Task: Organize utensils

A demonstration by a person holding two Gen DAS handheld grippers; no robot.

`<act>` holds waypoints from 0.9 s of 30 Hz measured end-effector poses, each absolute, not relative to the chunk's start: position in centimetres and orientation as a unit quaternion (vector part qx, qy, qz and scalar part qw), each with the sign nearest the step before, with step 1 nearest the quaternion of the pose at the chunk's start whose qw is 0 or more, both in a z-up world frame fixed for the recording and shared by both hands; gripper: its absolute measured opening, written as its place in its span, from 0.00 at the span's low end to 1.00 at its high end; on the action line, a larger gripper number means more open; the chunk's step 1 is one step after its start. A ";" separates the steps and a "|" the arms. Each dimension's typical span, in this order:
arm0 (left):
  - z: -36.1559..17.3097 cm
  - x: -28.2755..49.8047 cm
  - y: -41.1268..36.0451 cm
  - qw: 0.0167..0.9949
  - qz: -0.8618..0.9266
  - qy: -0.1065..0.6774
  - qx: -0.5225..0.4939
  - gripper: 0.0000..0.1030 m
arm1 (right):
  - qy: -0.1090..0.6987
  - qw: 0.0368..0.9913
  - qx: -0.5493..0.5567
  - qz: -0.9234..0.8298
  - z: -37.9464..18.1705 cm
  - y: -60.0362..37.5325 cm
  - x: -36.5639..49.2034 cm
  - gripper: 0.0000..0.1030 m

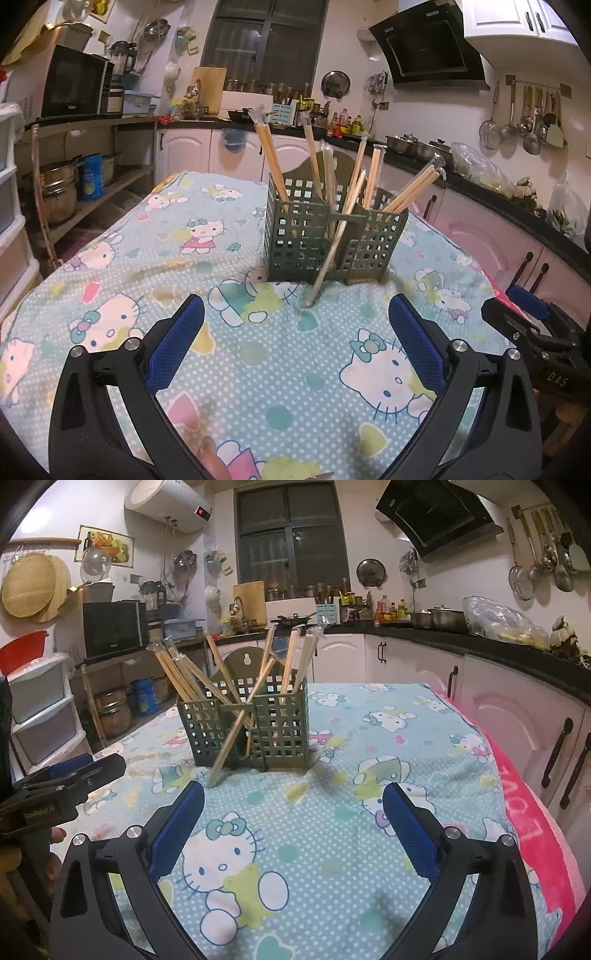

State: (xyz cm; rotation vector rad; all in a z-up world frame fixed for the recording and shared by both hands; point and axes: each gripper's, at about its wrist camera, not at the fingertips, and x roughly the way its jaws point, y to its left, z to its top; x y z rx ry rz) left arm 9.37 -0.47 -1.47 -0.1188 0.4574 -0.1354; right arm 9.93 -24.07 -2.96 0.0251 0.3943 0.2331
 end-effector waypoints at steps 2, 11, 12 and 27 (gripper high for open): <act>-1.7 9.4 -0.6 0.970 -0.065 0.226 -0.057 0.89 | 0.189 0.976 0.005 0.109 -3.3 -24.0 9.7 0.92; -2.5 9.6 -0.5 0.971 -0.057 0.227 -0.057 0.89 | 0.191 0.976 0.007 0.104 -4.0 -24.1 9.8 0.93; -2.5 9.5 -0.5 0.971 -0.058 0.226 -0.057 0.89 | 0.192 0.976 0.008 0.104 -4.0 -24.2 9.9 0.93; -2.5 9.3 -0.3 0.971 -0.049 0.224 -0.065 0.89 | 0.190 0.976 0.008 0.103 -4.0 -24.2 9.9 0.94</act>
